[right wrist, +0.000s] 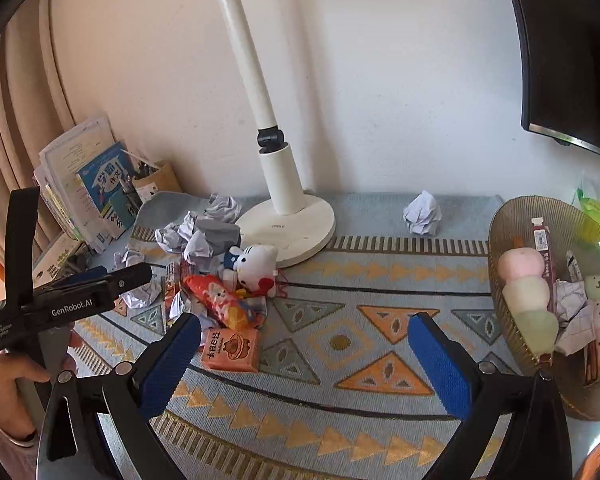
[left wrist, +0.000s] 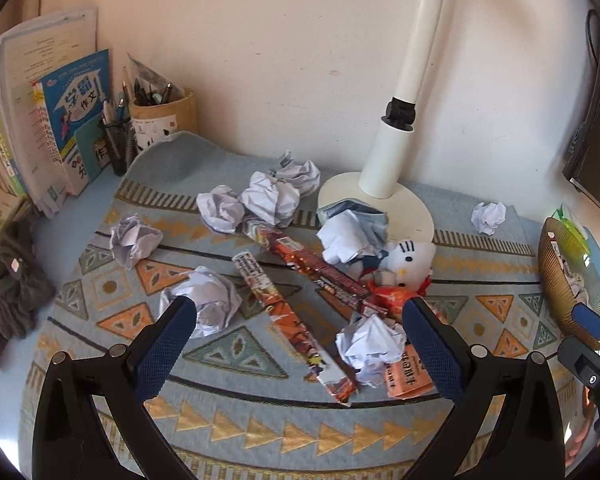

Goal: Organize objects
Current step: 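Move both grippers back to the crumpled paper on the rug, then grasp a crumpled paper ball with left gripper while right grasps the pink capybara box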

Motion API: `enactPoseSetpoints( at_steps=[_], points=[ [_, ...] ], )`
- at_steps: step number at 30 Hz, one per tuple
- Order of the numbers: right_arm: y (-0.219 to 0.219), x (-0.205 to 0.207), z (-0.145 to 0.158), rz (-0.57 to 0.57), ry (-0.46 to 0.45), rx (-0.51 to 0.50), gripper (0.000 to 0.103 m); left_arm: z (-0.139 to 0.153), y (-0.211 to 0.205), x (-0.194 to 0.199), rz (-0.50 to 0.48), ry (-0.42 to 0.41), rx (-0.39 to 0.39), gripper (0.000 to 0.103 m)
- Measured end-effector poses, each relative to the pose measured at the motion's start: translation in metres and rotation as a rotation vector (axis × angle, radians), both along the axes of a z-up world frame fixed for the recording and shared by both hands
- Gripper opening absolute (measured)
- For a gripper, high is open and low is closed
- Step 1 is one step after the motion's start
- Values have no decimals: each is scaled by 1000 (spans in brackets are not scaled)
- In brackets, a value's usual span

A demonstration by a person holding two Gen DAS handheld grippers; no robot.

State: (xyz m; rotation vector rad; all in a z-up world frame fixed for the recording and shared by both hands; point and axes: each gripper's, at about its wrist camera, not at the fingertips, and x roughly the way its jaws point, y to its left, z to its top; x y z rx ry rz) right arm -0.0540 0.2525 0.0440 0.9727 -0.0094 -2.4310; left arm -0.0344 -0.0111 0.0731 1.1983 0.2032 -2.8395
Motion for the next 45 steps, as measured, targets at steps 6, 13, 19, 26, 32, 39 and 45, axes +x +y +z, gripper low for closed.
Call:
enactPoseSetpoints(
  at_steps=[6,13,19,26,32,39,45],
  points=[
    [-33,18,-42,-4,-72,40,103,-30,-46,13,12,-42,6,103],
    [-63,35,-74,-7,-70,201,103,-70,-62,14,7,-100,-37,103],
    [-87,25,-87,58,-79,306,103,-81,-68,-2,3,-98,-2,103],
    [-98,1,-88,16,-107,284,103,-89,-56,-32,38,-145,-77,103],
    [-108,-20,-92,-21,-108,283,103,-88,-58,-48,82,-148,-76,103],
    [-109,-26,-94,-36,-113,278,103,-88,-59,-50,84,-148,-75,103],
    [-109,-25,-95,-35,-113,275,103,-89,-58,-50,84,-149,-77,103]
  ],
)
